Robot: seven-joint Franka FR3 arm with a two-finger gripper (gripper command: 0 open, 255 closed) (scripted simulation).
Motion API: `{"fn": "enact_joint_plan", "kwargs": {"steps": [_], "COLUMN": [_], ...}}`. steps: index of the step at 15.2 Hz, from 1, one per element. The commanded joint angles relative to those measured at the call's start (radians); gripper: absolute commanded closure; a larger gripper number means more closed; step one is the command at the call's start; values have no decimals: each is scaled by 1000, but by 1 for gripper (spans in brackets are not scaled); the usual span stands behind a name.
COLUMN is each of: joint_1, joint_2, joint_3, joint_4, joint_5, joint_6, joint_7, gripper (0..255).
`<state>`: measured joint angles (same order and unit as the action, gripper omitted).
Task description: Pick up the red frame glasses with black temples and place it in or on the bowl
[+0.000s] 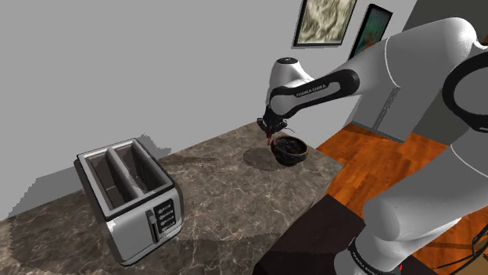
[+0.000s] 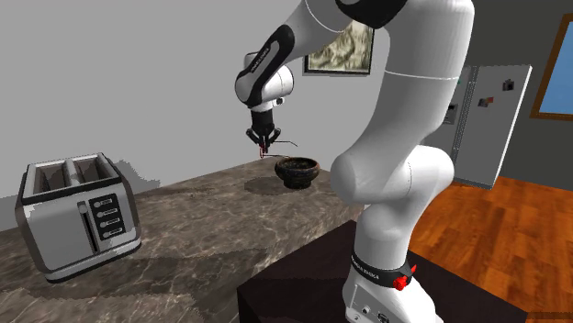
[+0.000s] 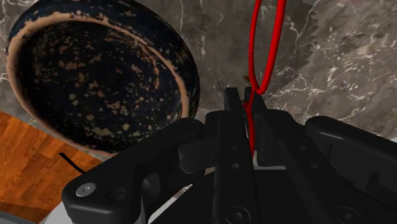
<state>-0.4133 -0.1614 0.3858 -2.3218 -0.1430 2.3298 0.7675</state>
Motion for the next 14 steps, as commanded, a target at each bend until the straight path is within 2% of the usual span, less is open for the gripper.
{"fn": "enact_joint_plan", "kwargs": {"steps": [1,6,14], "joint_1": [-23,-79,-84], "joint_2": [14,66,127], "joint_3": [-32,-103,-100], "joint_4": [8,51,2], "joint_5": [-3,-8,-54], "joint_6": [12,34,139], "joint_7": [-53,-175,-133], "gripper": [255,255,255]}}
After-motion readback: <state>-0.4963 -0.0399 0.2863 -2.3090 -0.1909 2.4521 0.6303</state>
